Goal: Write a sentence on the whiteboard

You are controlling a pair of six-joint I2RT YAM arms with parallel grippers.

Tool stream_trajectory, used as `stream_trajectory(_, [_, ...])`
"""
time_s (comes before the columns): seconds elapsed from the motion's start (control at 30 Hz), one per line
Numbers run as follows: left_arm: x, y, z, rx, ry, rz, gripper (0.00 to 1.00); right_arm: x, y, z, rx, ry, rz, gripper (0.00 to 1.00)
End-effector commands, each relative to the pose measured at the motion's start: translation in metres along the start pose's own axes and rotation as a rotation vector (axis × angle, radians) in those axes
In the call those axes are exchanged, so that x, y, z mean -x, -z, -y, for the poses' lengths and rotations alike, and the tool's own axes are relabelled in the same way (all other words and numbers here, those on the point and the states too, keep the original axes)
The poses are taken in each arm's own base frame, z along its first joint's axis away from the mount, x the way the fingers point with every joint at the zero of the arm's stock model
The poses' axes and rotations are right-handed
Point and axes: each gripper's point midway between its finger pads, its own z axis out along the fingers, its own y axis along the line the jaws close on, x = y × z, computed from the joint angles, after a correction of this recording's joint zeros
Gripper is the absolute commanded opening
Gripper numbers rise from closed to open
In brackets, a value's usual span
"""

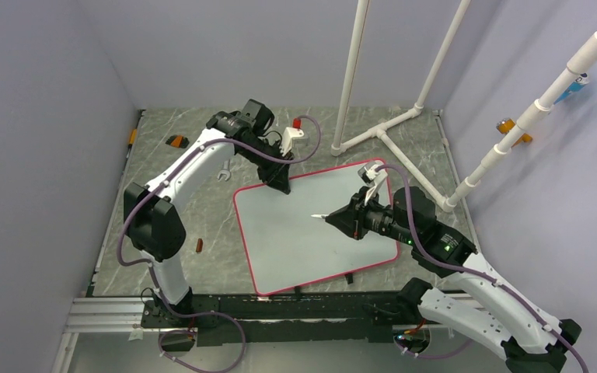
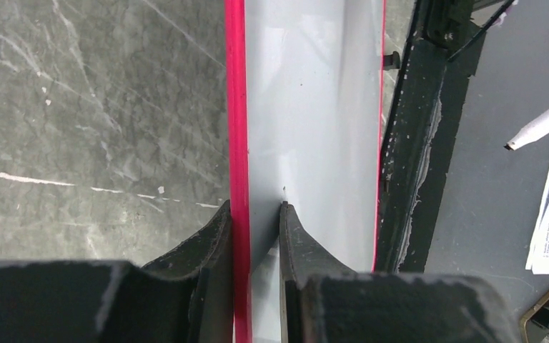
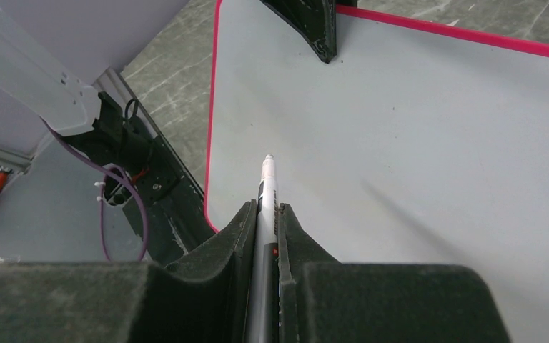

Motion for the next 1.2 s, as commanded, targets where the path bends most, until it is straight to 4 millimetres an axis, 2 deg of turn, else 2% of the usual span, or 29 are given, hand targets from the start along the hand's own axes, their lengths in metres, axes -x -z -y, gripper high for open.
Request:
stream_trajectory(0.0, [-0.004, 0.007, -0.043, 0.254, -0.117, -0.063, 0.0, 0.015, -0.004, -0.002, -0.005, 0.02, 0.064, 0.0])
stream_trajectory(0.3, [-0.008, 0.017, -0.079, 0.437, -0.102, -0.1, 0.0, 0.012, -0.005, 0.0, -0.02, 0.022, 0.064, 0.0])
stream_trajectory(0.5, [-0.003, 0.028, -0.092, 0.474, -0.059, -0.062, 0.0, 0.017, -0.012, -0.002, -0.004, 0.042, 0.077, 0.0])
stream_trajectory(0.63, [-0.007, 0.03, -0.094, 0.489, -0.041, -0.066, 0.0, 0.022, -0.021, -0.009, 0.013, 0.057, 0.102, 0.0])
stream_trajectory(0.73, [-0.007, 0.033, -0.092, 0.509, -0.038, -0.051, 0.0, 0.019, -0.031, -0.014, -0.019, 0.089, 0.099, 0.0])
stream_trajectory(1.0, [-0.005, 0.039, -0.087, 0.527, -0.046, -0.036, 0.0, -0.01, -0.064, -0.051, -0.133, 0.266, 0.04, 0.0])
stream_trajectory(1.17, [-0.005, 0.041, -0.085, 0.54, -0.051, -0.035, 0.0, -0.015, -0.083, -0.064, -0.165, 0.282, 0.043, 0.0])
